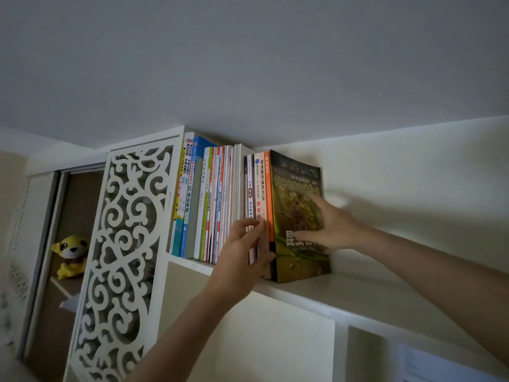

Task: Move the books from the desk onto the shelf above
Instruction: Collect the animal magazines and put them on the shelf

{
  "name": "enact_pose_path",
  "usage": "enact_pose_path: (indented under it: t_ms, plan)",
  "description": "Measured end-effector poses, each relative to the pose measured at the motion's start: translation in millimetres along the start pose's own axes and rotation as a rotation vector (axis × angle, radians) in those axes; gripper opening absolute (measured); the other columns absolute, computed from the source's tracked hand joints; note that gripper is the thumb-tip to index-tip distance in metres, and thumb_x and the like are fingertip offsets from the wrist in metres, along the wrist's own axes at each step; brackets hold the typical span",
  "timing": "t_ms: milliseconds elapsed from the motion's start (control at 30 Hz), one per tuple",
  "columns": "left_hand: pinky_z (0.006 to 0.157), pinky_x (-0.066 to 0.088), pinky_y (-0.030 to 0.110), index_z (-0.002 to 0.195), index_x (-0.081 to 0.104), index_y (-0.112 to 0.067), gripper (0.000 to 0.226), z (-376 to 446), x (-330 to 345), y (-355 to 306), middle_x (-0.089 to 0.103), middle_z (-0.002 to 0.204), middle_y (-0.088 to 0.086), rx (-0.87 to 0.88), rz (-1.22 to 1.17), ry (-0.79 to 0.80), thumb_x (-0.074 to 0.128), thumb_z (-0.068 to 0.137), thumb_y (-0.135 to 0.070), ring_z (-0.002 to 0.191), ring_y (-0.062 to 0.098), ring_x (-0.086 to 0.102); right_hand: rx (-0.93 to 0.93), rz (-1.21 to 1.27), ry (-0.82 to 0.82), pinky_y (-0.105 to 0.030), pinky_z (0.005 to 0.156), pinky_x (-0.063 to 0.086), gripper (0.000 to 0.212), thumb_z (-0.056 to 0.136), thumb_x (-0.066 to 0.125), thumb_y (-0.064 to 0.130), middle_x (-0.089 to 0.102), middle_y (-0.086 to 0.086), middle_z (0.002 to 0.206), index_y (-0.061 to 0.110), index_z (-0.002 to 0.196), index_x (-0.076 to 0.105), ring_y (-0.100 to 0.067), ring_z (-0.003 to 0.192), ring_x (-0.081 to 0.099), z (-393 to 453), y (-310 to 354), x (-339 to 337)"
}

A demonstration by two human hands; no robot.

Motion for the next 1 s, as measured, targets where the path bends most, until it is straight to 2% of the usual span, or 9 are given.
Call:
enact_pose_path:
  t_ms: [67, 133, 333, 533, 667, 767, 867, 933, 1000]
  plan:
    - [0.106, 0.044, 0.026, 0.148, 0.034, -0.029, 0.073, -4.1, -1.7, 7.7, 0.024, 0.152, -0.014, 0.061, 0.035, 0.051, 0.068, 0.086, -0.01, 0.141, 0.012, 0.028, 0.013, 0.11, 0.157, -0.04, 0.068, 0.061, 0.105, 0.064, 0.069, 0.07, 0.014, 0.013, 0.158, 0.061, 0.141, -0.001, -0.03, 0.127, 0.049, -15.0, 17.6, 8.1]
    - [0.111, 0.039, 0.033, 0.147, 0.031, -0.033, 0.078, -5.3, -3.4, 10.3, 0.022, 0.156, -0.015, 0.074, 0.113, 0.066, 0.071, 0.084, -0.011, 0.144, 0.011, 0.023, 0.0, 0.101, 0.171, -0.04, 0.07, 0.061, 0.109, 0.057, 0.065, 0.08, 0.003, 0.018, 0.159, 0.067, 0.137, -0.008, -0.029, 0.132, 0.043, -22.1, 23.8, 15.6]
    - [0.1, 0.05, 0.034, 0.144, 0.043, -0.025, 0.076, 2.3, 3.4, 5.0, 0.025, 0.156, -0.005, 0.155, 0.319, 0.02, 0.079, 0.077, -0.021, 0.133, 0.017, 0.04, -0.071, -0.02, 0.03, -0.027, 0.093, 0.043, 0.121, 0.061, 0.069, 0.074, 0.022, 0.011, 0.157, 0.055, 0.142, -0.019, -0.022, 0.14, 0.033, -7.3, 15.3, 33.6]
    - [0.102, 0.039, 0.029, 0.145, 0.039, -0.022, 0.084, -0.5, -2.5, 6.0, 0.037, 0.152, -0.003, 0.123, 0.249, 0.032, 0.082, 0.072, -0.017, 0.123, 0.019, 0.046, -0.077, 0.039, -0.003, -0.037, 0.112, 0.035, 0.115, 0.064, 0.07, 0.07, 0.017, 0.011, 0.159, 0.052, 0.145, -0.01, -0.021, 0.143, 0.025, -10.4, 9.2, 38.4]
    - [0.098, 0.039, 0.027, 0.147, 0.034, -0.029, 0.084, -3.6, -16.1, -9.9, 0.049, 0.133, 0.004, -0.073, 0.182, 0.141, 0.079, 0.076, -0.019, 0.112, 0.016, 0.046, 0.014, 0.01, 0.108, -0.041, 0.115, 0.03, 0.107, 0.07, 0.06, 0.076, 0.009, 0.011, 0.16, 0.047, 0.148, -0.008, -0.021, 0.145, 0.021, -17.2, 9.3, 35.0]
    - [0.102, 0.045, 0.041, 0.13, 0.055, -0.025, 0.054, -15.5, -29.6, -28.7, 0.054, 0.131, 0.001, 0.018, 0.199, 0.078, 0.073, 0.082, -0.013, 0.118, 0.02, 0.049, -0.059, -0.084, 0.138, -0.03, 0.111, 0.032, 0.073, 0.087, 0.05, 0.062, 0.031, 0.007, 0.154, 0.034, 0.15, 0.024, -0.018, 0.14, 0.033, -47.5, 13.8, 20.6]
    - [0.084, 0.052, 0.028, 0.109, 0.065, -0.02, 0.025, -61.0, -25.3, -61.8, 0.062, 0.108, -0.004, 0.196, 0.209, 0.04, 0.068, 0.085, -0.013, 0.097, 0.012, 0.057, -0.299, -0.237, -0.094, -0.023, 0.102, 0.037, 0.033, 0.098, 0.051, 0.021, 0.057, 0.0, 0.136, 0.02, 0.13, 0.059, -0.018, 0.125, 0.052, -120.2, 14.2, 3.3]
    - [0.073, 0.048, 0.017, 0.103, 0.067, -0.022, 0.018, -105.2, -9.1, -87.5, 0.064, 0.097, -0.01, 0.229, 0.156, 0.212, 0.066, 0.087, -0.016, 0.083, 0.004, 0.056, -0.503, -0.363, -0.243, -0.03, 0.106, 0.037, 0.029, 0.094, 0.05, 0.01, 0.064, -0.005, 0.126, 0.014, 0.116, 0.069, -0.024, 0.122, 0.056, -187.9, 1.1, 4.8]
    - [0.072, 0.044, 0.014, 0.102, 0.067, -0.024, 0.016, -153.9, 16.1, -107.2, 0.065, 0.092, -0.013, 0.221, 0.103, 0.472, 0.065, 0.087, -0.02, 0.079, 0.001, 0.055, -0.625, -0.525, -0.229, -0.038, 0.11, 0.035, 0.025, 0.088, 0.055, 0.005, 0.066, -0.009, 0.121, 0.013, 0.103, 0.074, -0.029, 0.122, 0.056, -254.5, -29.7, 26.1]
Point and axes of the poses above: each hand's wrist, its own z-axis towards the middle knuckle, its own x-axis out of the palm, y = z × x, the point moved 2 cm from there along z, towards the middle knuckle
